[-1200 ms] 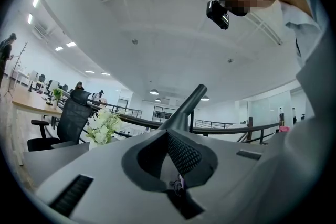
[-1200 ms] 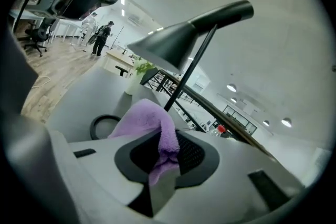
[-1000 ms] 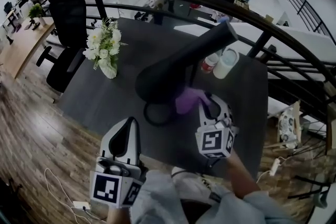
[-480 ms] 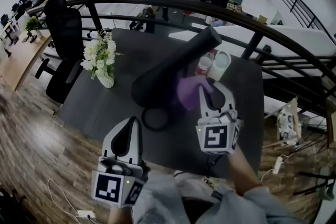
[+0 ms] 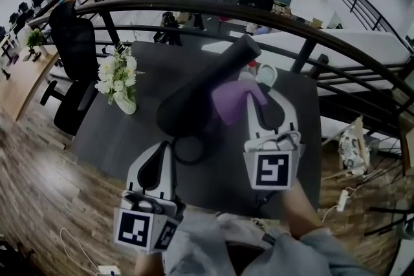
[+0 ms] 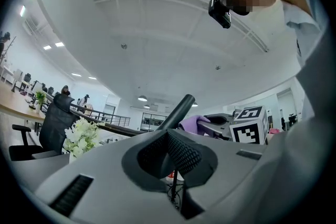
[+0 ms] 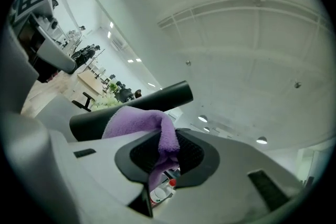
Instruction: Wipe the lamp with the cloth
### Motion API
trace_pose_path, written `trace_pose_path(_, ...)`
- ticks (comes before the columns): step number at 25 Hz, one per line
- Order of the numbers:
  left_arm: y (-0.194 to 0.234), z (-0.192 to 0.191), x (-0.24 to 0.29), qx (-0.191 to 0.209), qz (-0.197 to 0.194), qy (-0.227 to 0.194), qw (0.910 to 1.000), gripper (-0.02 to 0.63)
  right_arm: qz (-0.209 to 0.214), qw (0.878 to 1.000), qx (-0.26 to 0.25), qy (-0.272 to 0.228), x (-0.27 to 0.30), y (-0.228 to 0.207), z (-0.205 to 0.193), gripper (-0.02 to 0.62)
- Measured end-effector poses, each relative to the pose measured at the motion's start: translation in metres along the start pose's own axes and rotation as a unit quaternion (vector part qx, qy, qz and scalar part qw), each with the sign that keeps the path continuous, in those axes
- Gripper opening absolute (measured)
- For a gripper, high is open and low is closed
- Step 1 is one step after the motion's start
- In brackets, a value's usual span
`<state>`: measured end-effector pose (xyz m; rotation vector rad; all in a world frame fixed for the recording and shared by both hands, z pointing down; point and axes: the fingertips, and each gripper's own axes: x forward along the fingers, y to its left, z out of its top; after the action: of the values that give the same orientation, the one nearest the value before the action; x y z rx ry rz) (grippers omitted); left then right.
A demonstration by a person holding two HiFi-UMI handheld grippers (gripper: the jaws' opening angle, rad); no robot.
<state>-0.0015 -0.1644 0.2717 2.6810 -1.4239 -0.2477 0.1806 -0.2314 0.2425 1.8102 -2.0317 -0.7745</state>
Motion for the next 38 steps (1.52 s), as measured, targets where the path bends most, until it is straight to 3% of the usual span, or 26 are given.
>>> trace_pose_path(7,0.009,0.001,-0.003,0.011,0.013,0.003,0.9998,0.006,0.016,0.999,0.021,-0.039,-0.001,0.009,0.034,0.064)
trace_pose_path(19,0.031,-0.002,-0.024,0.01,0.049,0.008,0.9987,0.006,0.104,0.993,0.046,-0.036,0.003,0.09,0.039,0.064)
trace_pose_path(31,0.024,-0.008,-0.018,0.01,0.038,0.016,0.9991,0.006,0.132,0.988,0.075,-0.001,-0.021,0.111,0.006,0.064)
trace_pose_path(38,0.013,-0.019,-0.005,0.009,0.013,0.028,0.9995,0.007,0.116,0.987,0.104,0.032,-0.04,0.095,-0.021,0.064)
